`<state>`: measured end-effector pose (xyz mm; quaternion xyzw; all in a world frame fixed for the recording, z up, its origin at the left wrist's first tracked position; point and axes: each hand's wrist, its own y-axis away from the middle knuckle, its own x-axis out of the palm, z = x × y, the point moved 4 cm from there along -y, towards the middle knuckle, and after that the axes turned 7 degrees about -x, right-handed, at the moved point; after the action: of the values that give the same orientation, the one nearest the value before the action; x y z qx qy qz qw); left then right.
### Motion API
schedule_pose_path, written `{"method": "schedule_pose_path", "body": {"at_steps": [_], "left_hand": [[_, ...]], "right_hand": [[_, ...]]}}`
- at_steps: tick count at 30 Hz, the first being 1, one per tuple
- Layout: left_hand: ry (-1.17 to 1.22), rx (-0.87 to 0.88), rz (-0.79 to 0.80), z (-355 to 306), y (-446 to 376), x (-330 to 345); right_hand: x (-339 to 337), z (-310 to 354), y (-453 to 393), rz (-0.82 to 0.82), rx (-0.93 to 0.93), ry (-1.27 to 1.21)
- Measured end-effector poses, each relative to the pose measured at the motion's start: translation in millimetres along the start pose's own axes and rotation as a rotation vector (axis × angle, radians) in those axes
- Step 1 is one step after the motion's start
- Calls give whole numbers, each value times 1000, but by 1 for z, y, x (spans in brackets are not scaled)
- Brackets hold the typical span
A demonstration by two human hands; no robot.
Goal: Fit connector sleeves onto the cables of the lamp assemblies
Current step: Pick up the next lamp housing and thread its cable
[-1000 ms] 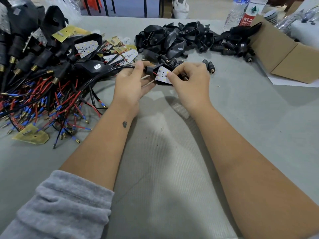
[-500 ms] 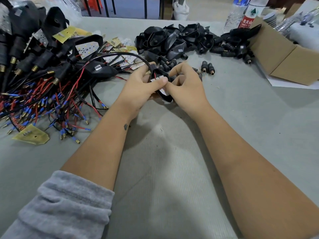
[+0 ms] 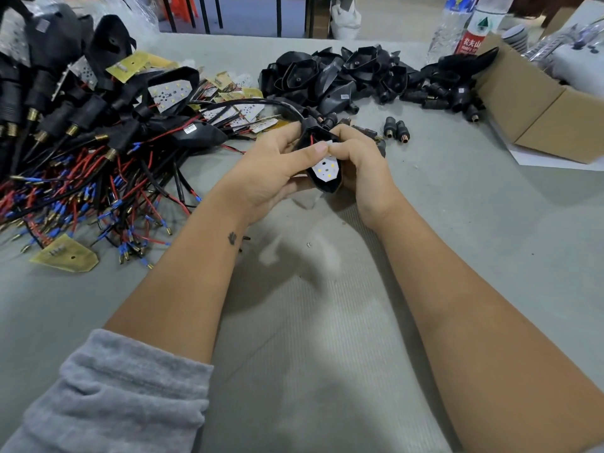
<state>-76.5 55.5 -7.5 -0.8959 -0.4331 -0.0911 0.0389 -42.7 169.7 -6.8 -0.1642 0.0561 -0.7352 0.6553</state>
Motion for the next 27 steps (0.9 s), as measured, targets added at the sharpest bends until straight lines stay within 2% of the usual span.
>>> {"method": "schedule_pose_path", "body": {"at_steps": [5, 7, 9, 13, 19, 21, 24, 27], "left_hand": [[-92, 3, -42, 3, -1, -1], [-128, -4, -16, 5, -1, 1], [-249, -21, -16, 9, -3, 2], [-460, -54, -80, 12, -7, 0], [-517, -67, -79, 10, -5, 2], [-410, -99, -93, 7, -3, 3], [11, -133, -249, 5, -6, -9], [419, -44, -425, 3, -7, -31]], "right_hand": [[-12, -6, -5, -142, 78, 94], [-17, -6, -9, -187, 65, 226], [-17, -6, -10, -162, 19, 344], [-12, -4, -8, -98, -40, 428], [-15, -3, -10, -149, -31, 415], [-16, -5, -10, -115, -10, 417], [-14, -5, -9, -8, 14, 430], [-10, -3, -4, 156, 76, 457]]}}
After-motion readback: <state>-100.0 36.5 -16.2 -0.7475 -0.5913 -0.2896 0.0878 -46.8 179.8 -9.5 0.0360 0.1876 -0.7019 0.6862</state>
